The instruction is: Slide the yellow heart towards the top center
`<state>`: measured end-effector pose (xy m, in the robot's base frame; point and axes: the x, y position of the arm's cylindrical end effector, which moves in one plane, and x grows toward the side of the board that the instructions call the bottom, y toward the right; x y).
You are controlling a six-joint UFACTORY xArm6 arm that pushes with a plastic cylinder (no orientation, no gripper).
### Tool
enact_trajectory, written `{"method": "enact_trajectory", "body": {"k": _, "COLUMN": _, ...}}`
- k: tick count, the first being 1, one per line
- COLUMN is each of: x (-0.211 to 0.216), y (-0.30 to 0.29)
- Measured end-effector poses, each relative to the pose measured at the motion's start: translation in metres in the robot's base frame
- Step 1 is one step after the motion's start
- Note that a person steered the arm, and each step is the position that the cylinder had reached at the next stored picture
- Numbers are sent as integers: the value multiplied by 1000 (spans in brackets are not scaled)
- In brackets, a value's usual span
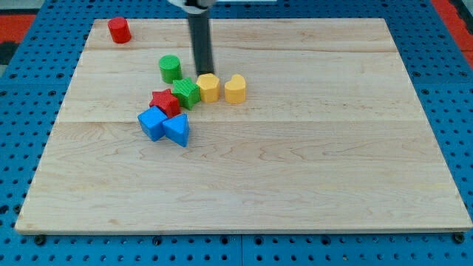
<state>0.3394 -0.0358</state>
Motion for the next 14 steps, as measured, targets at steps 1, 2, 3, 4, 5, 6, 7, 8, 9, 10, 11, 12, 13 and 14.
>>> {"method": "enact_trajectory", "body": {"k": 1, "x": 7, "y": 11}}
{"method": "enact_trajectory", "body": {"k": 2, "x": 33, "y": 42}}
{"method": "enact_trajectory", "body": {"k": 3, "x": 25, "y": 112}}
{"method": "enact_trajectory", "body": {"k": 4, "x": 82, "y": 140}}
{"method": "enact_trajectory", "body": {"k": 5, "x": 106, "y": 80}}
{"method": "enact_trajectory", "body": {"k": 6, "x": 48, "y": 57}}
{"method": "enact_trajectory", "body": {"k": 7, "x": -11, "y": 62}}
{"method": "enact_trajectory", "body": {"k": 8, "x": 14, "y": 89}}
{"method": "enact_trajectory", "body": {"k": 9, "x": 22, "y": 112}}
{"method": "enact_trajectory", "body": {"k": 10, "x": -22, "y": 155}}
{"method": "enact_trajectory", "body": {"k": 11, "x": -41, "y": 79}}
{"method": "enact_trajectory", "body": {"k": 12, "x": -16, "y": 146}}
{"method": "enact_trajectory", "body": {"k": 13, "x": 3, "y": 99}}
{"method": "enact_trajectory", "body": {"k": 14, "x": 2, "y": 60}}
